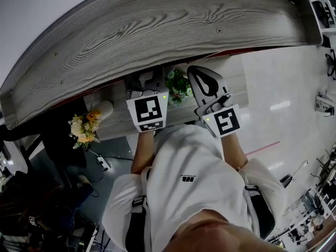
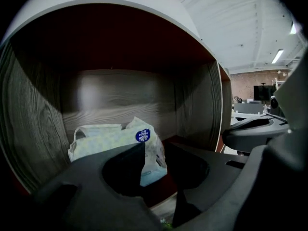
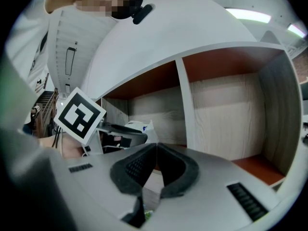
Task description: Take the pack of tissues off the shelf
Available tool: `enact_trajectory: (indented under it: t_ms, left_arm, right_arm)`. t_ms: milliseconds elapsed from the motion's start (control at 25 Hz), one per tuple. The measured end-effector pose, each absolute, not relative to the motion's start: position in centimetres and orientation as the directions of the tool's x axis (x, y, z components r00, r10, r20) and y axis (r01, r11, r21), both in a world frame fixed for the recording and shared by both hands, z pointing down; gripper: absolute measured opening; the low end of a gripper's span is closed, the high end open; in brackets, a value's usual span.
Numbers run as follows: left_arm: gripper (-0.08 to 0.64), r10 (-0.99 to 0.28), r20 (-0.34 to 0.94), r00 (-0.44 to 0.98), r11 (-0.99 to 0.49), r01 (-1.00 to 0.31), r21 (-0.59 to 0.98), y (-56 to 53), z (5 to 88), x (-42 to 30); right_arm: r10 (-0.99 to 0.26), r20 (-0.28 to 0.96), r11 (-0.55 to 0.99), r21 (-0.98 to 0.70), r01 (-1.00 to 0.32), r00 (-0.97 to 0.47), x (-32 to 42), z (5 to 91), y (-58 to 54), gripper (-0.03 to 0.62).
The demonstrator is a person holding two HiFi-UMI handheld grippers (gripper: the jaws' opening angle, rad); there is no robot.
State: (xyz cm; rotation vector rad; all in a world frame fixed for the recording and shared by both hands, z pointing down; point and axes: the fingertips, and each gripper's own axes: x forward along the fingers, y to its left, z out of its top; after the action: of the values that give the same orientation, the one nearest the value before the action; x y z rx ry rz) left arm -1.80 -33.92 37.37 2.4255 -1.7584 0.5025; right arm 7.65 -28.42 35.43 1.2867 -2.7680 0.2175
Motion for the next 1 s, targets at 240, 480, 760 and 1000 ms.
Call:
enact_trajectory:
  t_ms: [240,480,760,1000]
  left_arm:
    - [0.073,-0.906,0.342,0.250,-0.302,-0.947,-0.107,-33.9,37.9,-2.2]
    - [0.038,-0.901,0.344,0.263,-0.311,-0.946,-0.090,-33.0,38.0,-2.4]
    - [0.034,-0.893,0.330,0.307,-0.350,-0.933,-0.079,-31.1,37.4,-2.5]
    - [0.034,-0.879,0.317,0.355,-0.396,-0.916,-0.072,-29.0,37.1,-2.5]
  right_arm:
    - [-0.744,0.137,0.647,-0.093,-0.757,-0.654,7.7,35.6,-28.6,0.028]
    - [-0.738,0.130,0.657,-0.084,-0.749,-0.662,7.2,35.3,-28.1,0.028]
    - [-0.745,0.130,0.651,-0.071,-0.756,-0.654,6.7,34.9,-26.5,0.028]
    - [-0.765,0.122,0.632,-0.048,-0.773,-0.633,6.3,34.4,-25.0,0.028]
